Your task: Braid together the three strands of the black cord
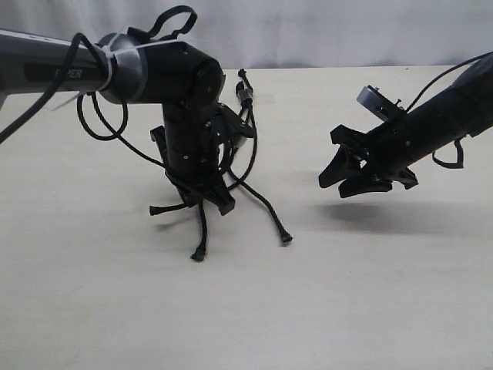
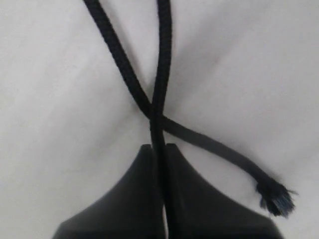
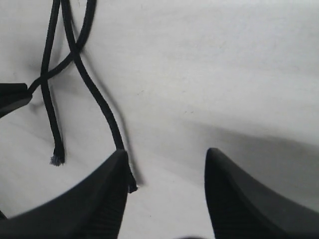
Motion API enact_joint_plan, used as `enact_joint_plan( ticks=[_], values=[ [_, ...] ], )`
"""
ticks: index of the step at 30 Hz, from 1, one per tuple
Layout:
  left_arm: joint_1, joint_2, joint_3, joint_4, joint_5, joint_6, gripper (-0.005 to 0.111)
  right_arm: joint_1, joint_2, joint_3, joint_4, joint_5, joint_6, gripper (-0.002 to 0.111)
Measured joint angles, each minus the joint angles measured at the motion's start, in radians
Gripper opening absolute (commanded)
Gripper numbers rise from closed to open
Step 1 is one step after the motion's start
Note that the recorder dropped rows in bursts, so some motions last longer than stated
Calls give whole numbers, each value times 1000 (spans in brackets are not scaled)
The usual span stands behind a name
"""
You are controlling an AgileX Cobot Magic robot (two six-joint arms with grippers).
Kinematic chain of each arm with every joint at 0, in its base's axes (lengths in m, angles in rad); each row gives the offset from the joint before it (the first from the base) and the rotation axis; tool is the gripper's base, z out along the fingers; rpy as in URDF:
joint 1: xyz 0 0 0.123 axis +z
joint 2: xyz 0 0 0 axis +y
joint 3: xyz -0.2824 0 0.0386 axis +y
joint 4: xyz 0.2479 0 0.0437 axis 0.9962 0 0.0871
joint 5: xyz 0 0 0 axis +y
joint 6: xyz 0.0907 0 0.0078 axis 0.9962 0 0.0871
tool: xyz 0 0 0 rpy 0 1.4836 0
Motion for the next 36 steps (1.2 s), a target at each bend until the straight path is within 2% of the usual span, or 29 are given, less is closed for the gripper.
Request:
enact_joint_plan(
  ticks=[7, 11, 17, 21, 23, 28, 29, 33, 36],
  values=[
    [1, 54, 7, -55, -33, -22, 0, 0, 0, 0, 0, 0, 0, 46],
    [-28, 54, 5, -93, -59, -22, 0, 0, 0, 0, 0, 4, 0, 46],
    [-71, 58, 3, -270, -115, 7, 0, 0, 0, 0, 0, 11, 0, 46],
    [-84, 60, 3, -320, -152, 11, 0, 0, 0, 0, 0, 17, 0, 46],
    [-84, 60, 3, -324, -156, 11, 5, 0, 0, 0, 0, 19, 0, 46],
    [-86, 62, 3, -319, -146, 21, 41, 0, 0, 0, 2, 32, 0, 46],
    [-86, 62, 3, -322, -139, 23, 44, 0, 0, 0, 2, 32, 0, 46],
    [-92, 50, 5, -301, -131, 25, 49, 0, -2, 0, 4, 32, 0, 45],
    [-87, -4, 12, -215, -119, 14, 49, 0, -23, -5, -12, 34, 12, 39]
  ],
)
